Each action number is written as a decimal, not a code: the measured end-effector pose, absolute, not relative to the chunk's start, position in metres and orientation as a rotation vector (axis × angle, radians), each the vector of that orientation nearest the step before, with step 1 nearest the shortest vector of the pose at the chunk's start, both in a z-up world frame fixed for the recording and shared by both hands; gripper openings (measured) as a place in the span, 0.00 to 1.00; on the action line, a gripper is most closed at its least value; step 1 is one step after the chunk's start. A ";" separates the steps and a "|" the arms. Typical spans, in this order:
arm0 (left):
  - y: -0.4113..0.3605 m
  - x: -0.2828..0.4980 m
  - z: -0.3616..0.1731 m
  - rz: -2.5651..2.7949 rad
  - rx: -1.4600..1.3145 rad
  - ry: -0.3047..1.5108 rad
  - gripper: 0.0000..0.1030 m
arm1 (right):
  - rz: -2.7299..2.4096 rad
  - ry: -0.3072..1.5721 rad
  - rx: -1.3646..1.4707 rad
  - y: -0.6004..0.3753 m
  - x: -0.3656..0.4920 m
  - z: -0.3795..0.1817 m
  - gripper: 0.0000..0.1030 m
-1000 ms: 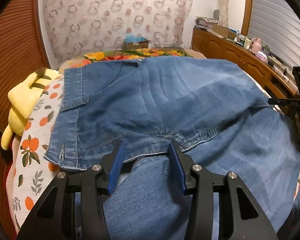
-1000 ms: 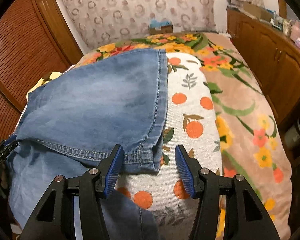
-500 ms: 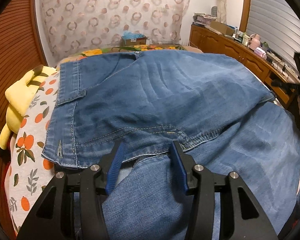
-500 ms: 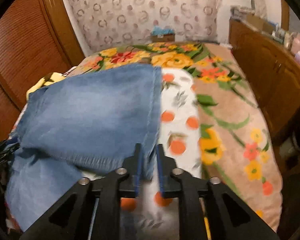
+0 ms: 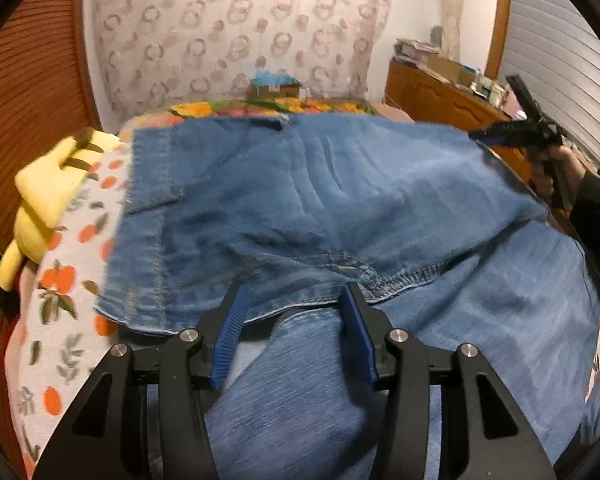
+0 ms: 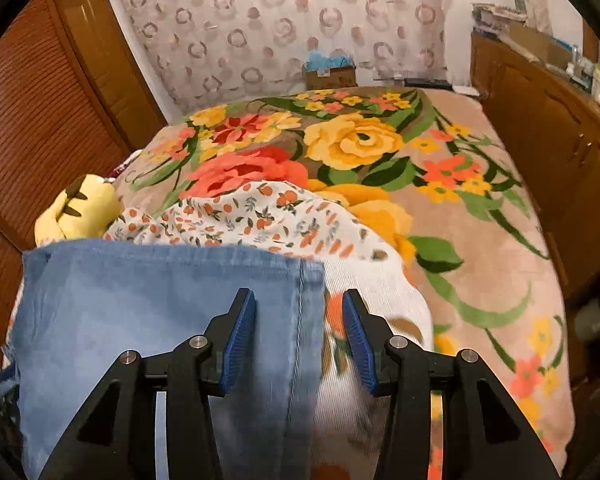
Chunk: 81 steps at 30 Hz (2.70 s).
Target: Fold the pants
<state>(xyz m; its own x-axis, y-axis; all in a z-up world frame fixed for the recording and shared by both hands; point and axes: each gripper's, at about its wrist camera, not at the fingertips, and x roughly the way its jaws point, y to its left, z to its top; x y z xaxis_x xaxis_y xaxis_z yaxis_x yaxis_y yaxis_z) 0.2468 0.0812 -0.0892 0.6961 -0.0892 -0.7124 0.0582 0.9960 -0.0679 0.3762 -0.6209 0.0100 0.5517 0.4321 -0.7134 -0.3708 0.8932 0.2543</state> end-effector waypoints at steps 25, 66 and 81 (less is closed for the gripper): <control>0.102 0.248 -0.060 0.013 -0.029 0.649 0.51 | 0.345 0.787 -0.028 -0.641 0.381 0.043 0.17; 0.025 0.185 -0.069 -0.189 0.017 0.698 0.75 | 0.516 0.705 0.054 -0.716 0.057 0.047 0.13; 0.016 0.205 -0.084 -0.237 -0.008 0.736 0.75 | 0.582 0.821 0.055 -0.697 -0.009 0.006 0.10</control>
<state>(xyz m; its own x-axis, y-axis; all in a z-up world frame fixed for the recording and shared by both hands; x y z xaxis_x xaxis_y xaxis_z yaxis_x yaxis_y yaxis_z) 0.2053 0.0165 -0.0838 0.7159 -0.2165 -0.6638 0.2112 0.9733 -0.0897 -0.0089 -0.6968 0.0059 0.5351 0.5089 -0.6743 -0.4678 0.8431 0.2651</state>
